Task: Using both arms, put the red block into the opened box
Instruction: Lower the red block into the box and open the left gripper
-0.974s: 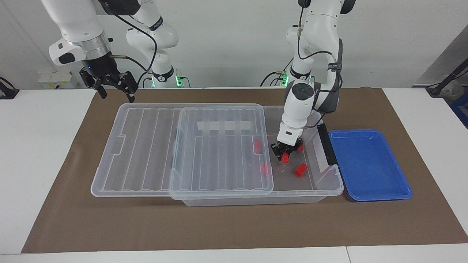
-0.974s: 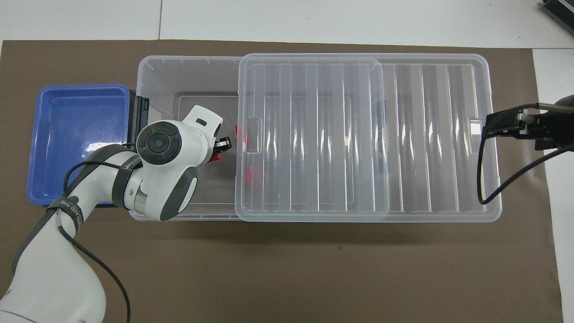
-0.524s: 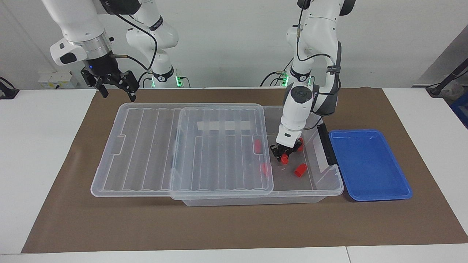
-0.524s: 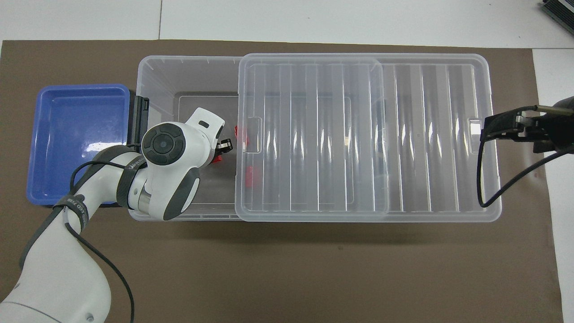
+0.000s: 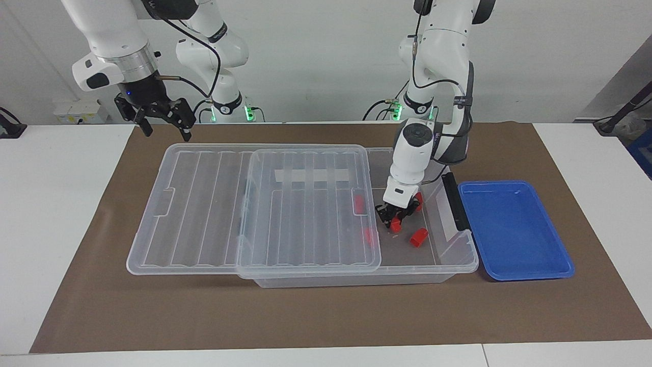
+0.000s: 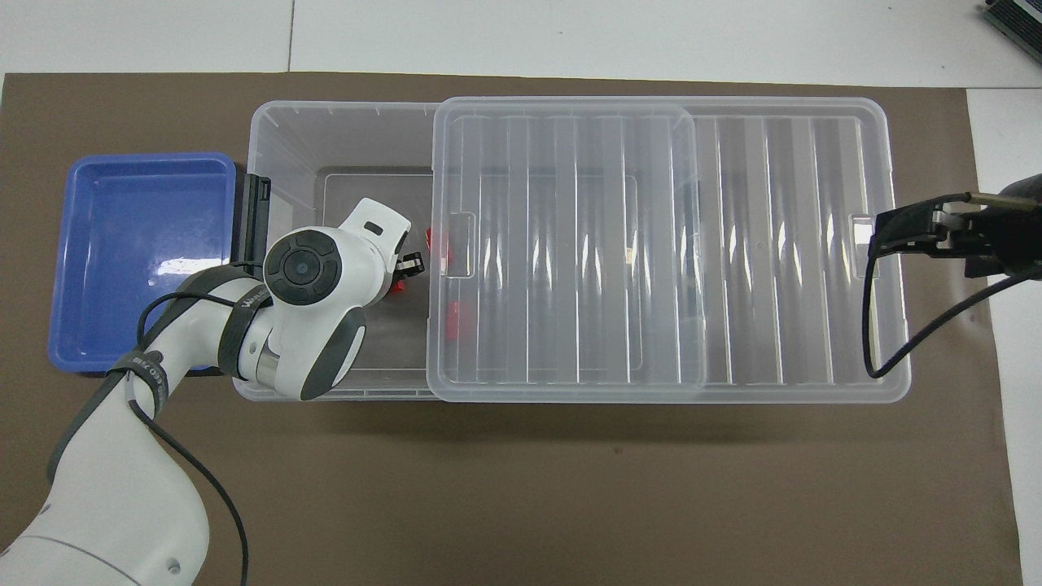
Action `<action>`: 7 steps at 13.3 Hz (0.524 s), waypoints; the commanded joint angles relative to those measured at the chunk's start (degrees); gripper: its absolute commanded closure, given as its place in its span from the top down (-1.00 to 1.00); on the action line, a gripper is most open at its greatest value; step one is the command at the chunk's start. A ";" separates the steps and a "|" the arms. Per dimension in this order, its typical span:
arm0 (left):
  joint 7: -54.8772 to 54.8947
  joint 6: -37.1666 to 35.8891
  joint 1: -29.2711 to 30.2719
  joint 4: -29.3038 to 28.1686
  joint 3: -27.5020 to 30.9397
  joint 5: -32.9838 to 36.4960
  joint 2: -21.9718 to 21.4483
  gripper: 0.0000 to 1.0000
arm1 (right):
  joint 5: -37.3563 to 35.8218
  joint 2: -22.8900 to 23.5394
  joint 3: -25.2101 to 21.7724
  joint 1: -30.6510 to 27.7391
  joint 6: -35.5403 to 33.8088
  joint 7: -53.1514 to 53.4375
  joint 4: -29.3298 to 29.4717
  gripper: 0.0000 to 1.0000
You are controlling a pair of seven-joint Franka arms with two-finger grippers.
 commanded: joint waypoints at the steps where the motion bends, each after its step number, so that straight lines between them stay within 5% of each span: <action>1: -0.78 2.08 -0.57 -1.43 0.91 1.85 -0.06 0.57 | 0.95 -1.31 0.20 -0.54 0.08 -0.96 -1.26 1.00; 4: -0.96 2.09 -0.57 -1.26 0.83 1.86 -0.06 0.19 | 0.95 -1.31 0.20 -0.98 0.08 -0.87 -1.52 0.99; 5: -0.96 2.09 -0.57 -1.08 0.82 1.86 -0.06 0.16 | 0.95 -1.31 0.20 -1.06 0.26 -0.87 -1.61 0.83; 6: -0.96 2.00 -0.57 -0.99 0.82 1.86 -0.06 0.16 | 0.95 -1.31 0.20 -1.24 0.69 -0.87 -1.70 0.45; 7: -1.13 2.00 -0.66 -0.99 0.82 1.86 -0.06 0.16 | 0.95 -1.31 0.11 -1.41 1.65 -0.95 -1.79 -0.27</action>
